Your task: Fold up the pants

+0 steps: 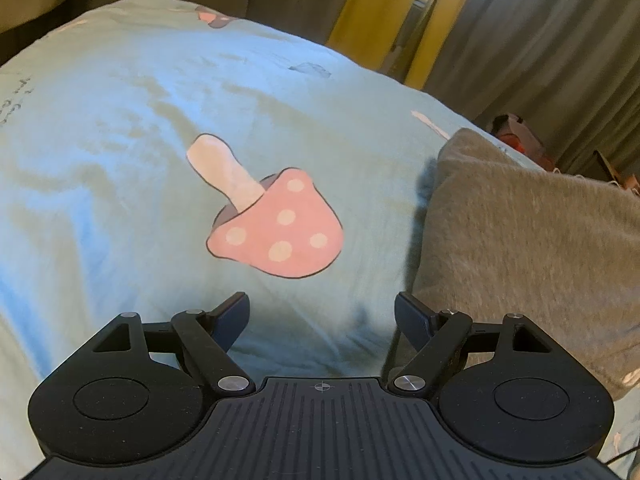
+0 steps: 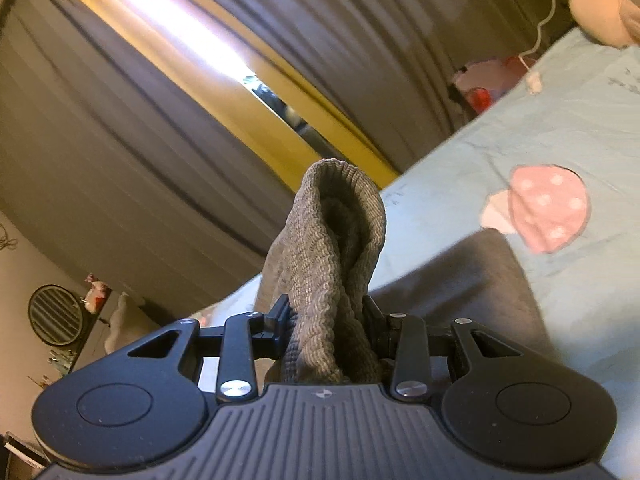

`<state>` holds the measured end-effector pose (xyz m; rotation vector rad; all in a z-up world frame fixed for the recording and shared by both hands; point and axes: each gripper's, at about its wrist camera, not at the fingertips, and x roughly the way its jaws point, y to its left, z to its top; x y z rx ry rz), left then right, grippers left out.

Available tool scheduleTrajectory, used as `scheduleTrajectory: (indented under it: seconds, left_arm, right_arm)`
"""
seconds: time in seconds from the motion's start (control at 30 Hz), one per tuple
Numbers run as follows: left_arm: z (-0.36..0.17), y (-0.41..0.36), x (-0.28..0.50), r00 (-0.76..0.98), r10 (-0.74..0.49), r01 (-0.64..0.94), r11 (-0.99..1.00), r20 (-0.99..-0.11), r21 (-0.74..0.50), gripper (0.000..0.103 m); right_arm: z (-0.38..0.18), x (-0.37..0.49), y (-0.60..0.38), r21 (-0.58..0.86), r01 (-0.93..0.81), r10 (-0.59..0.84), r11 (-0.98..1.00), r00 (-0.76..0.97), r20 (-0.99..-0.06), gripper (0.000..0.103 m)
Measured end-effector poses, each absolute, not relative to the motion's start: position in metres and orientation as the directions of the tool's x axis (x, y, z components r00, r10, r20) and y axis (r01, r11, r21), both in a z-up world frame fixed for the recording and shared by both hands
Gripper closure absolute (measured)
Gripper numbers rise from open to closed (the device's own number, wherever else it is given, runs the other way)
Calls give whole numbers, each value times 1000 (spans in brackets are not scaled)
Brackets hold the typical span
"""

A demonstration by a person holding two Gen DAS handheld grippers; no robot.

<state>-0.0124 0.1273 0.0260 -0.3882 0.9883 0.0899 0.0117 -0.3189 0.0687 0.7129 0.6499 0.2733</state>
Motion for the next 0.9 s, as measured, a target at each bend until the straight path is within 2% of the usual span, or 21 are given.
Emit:
scheduleTrajectory:
  seconds: [0.1, 0.17, 0.2, 0.27, 0.33, 0.47, 0.63, 0.7, 0.77, 0.9]
  left_arm:
    - [28, 125, -14, 557, -87, -251, 930, -826, -267, 19]
    - [33, 128, -18, 575, -83, -265, 923, -814, -280, 18]
    - [36, 131, -20, 587, -84, -269, 918, -805, -292, 17]
    - [46, 138, -25, 618, -82, -248, 924, -782, -293, 17]
    - [59, 145, -30, 648, -12, -235, 948, -761, -215, 15]
    - [83, 165, -38, 674, 174, -250, 968, -718, 0, 11]
    - [87, 190, -42, 605, 346, -290, 935, -717, 207, 9]
    - [83, 188, -43, 604, 261, -217, 963, -753, 159, 9]
    - [81, 182, -40, 613, 92, -127, 992, -785, 18, 9]
    - [68, 153, -9, 589, -226, 21, 964, -776, -265, 9]
  right_arm:
    - [55, 9, -328, 665, 24, 419, 746, 760, -497, 66]
    - [46, 4, -336, 637, 94, 365, 765, 752, -549, 49]
    - [44, 0, -339, 605, 131, 319, 785, 753, -576, 47]
    - [41, -8, -345, 576, 143, 287, 805, 756, -589, 35]
    - [39, -15, -353, 569, 140, 290, 810, 748, -597, 26]
    - [35, -21, -357, 522, 123, 280, 844, 729, -624, 17]
    - [16, -16, -343, 492, 92, 305, 866, 682, -664, 15]
    - [7, -11, -335, 484, 83, 315, 871, 663, -679, 14]
    - [-2, -5, -329, 482, 80, 325, 873, 641, -696, 13]
    - [-23, 9, -335, 519, 103, 361, 849, 605, -710, 9]
